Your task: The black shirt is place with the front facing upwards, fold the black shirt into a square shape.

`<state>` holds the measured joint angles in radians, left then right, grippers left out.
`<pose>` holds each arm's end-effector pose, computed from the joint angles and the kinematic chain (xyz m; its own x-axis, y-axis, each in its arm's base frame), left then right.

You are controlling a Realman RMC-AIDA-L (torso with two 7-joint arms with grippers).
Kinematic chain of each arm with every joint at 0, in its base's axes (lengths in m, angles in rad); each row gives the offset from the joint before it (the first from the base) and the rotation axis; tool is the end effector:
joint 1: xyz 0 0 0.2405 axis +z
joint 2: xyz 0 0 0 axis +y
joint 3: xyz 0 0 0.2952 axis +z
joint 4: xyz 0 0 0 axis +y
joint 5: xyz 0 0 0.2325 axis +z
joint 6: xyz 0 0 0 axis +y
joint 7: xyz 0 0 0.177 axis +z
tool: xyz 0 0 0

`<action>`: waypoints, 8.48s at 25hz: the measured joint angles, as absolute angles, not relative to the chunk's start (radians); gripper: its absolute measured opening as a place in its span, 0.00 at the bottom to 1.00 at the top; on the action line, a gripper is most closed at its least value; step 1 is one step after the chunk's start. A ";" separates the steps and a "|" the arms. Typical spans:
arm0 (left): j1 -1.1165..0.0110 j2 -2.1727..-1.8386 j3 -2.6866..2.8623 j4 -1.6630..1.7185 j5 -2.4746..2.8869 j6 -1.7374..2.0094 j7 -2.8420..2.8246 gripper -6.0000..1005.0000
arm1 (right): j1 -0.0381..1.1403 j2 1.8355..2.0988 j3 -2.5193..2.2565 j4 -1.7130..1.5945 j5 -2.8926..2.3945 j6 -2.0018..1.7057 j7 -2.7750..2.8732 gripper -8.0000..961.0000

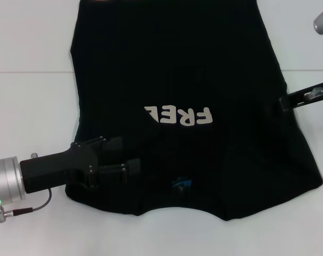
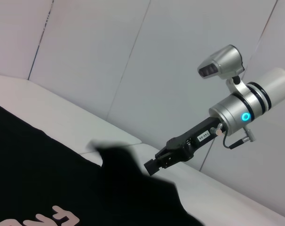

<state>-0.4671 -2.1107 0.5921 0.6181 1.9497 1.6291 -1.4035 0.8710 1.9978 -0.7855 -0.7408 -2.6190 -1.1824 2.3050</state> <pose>-0.3002 0.3511 -0.0487 0.6514 0.4104 0.6382 0.5708 -0.8192 -0.0557 0.2648 0.5112 -0.0029 0.6432 -0.7411 -0.1927 -0.7193 -0.4985 -0.4840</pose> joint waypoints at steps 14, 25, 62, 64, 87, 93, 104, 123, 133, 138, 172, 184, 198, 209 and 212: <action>-0.470 -2.092 0.565 0.611 1.945 1.631 -1.596 0.90 | 0.666 1.996 -0.775 -0.729 -2.136 -1.333 1.881 0.43; -0.484 -2.007 0.554 0.750 2.172 1.648 -2.189 0.90 | 0.468 2.081 -0.753 -0.707 -1.904 -1.497 1.283 0.91; -0.570 -2.071 0.796 0.854 2.491 1.365 -2.302 0.82 | 0.455 2.083 -0.752 -0.595 -1.904 -1.476 1.177 0.96; -0.568 -2.072 0.813 0.861 2.491 1.363 -2.300 0.75 | 0.452 2.083 -0.752 -0.595 -1.903 -1.476 1.178 0.96; -0.565 -2.072 0.775 0.863 2.476 1.368 -2.276 0.04 | 0.452 2.026 -0.750 -0.677 -1.920 -1.475 1.495 0.96; -0.565 -2.069 0.750 0.864 2.451 1.421 -2.255 0.04 | 0.514 1.901 -0.750 -0.782 -2.102 -1.496 2.018 0.96; -0.555 -2.063 0.738 0.863 2.442 1.441 -2.241 0.04 | 0.693 1.879 -0.683 -0.828 -2.636 -1.582 2.454 0.96; -0.557 -2.062 0.736 0.858 2.439 1.433 -2.238 0.04 | 0.732 1.900 -0.723 -0.687 -2.694 -1.409 2.470 0.96; -0.560 -2.062 0.736 0.859 2.439 1.433 -2.238 0.04 | 0.748 1.905 -0.760 -0.654 -2.695 -1.366 2.477 0.96; -0.561 -2.061 0.736 0.859 2.439 1.433 -2.242 0.04 | 0.754 1.910 -0.766 -0.646 -2.695 -1.359 2.475 0.96; -0.566 -2.058 0.736 0.856 2.439 1.433 -2.242 0.04 | 0.815 1.943 -0.811 -0.625 -2.694 -1.351 2.464 0.71; -0.568 -2.053 0.736 0.853 2.439 1.440 -2.238 0.04 | 0.814 1.943 -0.820 -0.625 -2.695 -1.355 2.467 0.22; -0.618 -1.952 0.699 0.711 2.429 1.704 -2.221 0.04 | 0.796 1.902 -0.807 -0.683 -2.690 -1.632 2.293 0.05; -0.604 -1.938 0.707 0.615 2.518 2.028 -2.156 0.04 | 0.747 1.947 -0.870 -0.687 -2.762 -1.946 2.034 0.05; -0.612 -1.935 0.701 0.598 2.523 2.029 -2.147 0.04 | 0.742 1.963 -0.861 -0.686 -2.765 -1.942 2.026 0.05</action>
<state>-0.6117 -1.9351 0.7012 0.5979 2.5228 2.0293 -2.1475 0.7420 1.9631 -0.8605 -0.6860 -2.7654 -1.9424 2.0260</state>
